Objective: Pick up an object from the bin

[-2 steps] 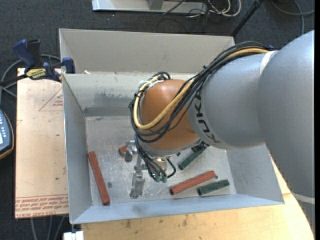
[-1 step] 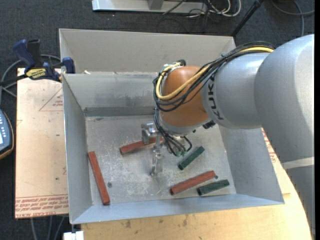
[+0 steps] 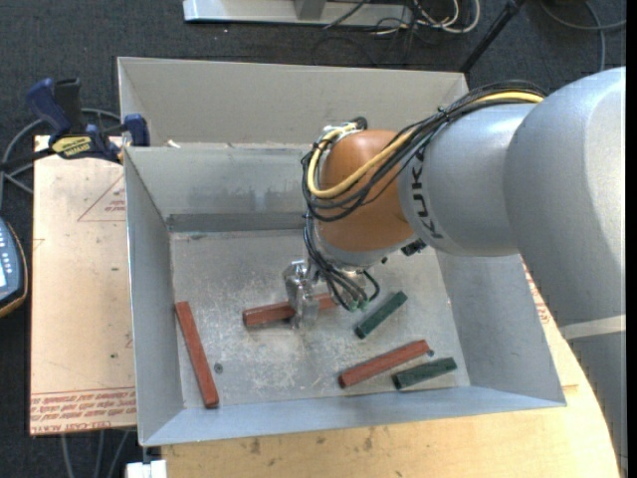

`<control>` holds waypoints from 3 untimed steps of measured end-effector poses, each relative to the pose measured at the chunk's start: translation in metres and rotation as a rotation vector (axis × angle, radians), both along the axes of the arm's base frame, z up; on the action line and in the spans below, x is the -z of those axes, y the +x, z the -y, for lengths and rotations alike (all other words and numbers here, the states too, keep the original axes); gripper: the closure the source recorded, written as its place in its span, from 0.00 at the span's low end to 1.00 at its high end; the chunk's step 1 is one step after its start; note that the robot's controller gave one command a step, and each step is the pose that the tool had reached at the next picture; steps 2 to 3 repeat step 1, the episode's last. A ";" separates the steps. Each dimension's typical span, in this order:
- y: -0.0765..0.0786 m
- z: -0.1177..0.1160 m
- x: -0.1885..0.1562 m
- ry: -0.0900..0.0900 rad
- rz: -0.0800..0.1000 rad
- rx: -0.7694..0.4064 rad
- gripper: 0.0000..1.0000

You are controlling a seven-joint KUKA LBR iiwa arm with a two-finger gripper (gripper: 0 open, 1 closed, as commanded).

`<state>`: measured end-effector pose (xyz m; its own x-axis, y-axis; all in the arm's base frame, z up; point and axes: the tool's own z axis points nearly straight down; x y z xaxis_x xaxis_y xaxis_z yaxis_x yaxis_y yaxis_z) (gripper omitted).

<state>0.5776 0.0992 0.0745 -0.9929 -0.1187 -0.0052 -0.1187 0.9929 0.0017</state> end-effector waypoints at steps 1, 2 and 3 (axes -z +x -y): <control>0.045 0.036 -0.156 -0.004 0.006 -0.354 1.00; 0.045 0.036 -0.156 -0.004 0.006 -0.354 1.00; 0.045 0.036 -0.156 -0.004 0.006 -0.354 1.00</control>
Offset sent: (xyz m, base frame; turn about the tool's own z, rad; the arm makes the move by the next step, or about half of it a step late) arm 0.0425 -0.0352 0.1523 -0.3568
